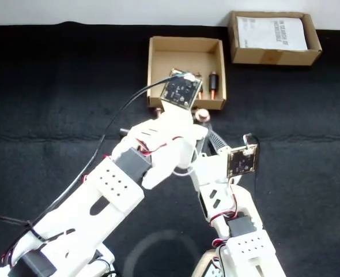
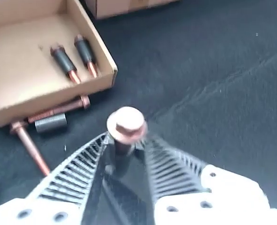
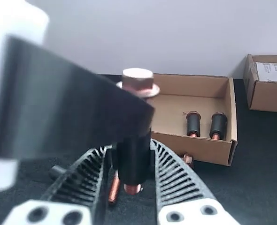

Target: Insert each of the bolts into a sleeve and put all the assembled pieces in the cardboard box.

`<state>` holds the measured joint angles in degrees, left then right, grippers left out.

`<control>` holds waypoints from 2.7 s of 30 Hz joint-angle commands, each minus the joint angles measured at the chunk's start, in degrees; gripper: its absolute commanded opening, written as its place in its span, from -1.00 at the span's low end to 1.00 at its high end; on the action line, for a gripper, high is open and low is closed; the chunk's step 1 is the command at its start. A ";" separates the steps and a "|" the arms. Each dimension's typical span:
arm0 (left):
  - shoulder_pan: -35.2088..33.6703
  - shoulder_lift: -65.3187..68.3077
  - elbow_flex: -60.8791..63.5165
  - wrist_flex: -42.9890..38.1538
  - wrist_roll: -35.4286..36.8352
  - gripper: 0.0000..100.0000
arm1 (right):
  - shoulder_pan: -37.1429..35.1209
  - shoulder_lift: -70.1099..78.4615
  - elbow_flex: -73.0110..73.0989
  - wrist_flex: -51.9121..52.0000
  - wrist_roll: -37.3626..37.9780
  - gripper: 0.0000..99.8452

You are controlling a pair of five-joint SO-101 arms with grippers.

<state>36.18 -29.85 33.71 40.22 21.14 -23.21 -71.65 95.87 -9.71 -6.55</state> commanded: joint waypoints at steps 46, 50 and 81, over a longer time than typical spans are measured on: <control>-37.23 -26.42 9.80 34.11 -5.27 -0.55 | 1.80 42.24 -68.09 46.02 -9.58 -0.99; -40.84 -26.42 14.29 28.40 -5.27 -0.55 | 1.80 50.33 -77.93 49.98 -9.58 -0.99; -42.77 -26.51 31.43 15.03 -5.19 -0.55 | 3.56 118.64 -158.02 71.87 -5.27 -0.99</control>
<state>-6.11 -55.34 65.19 56.04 16.22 -20.13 44.22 -54.46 62.20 -13.67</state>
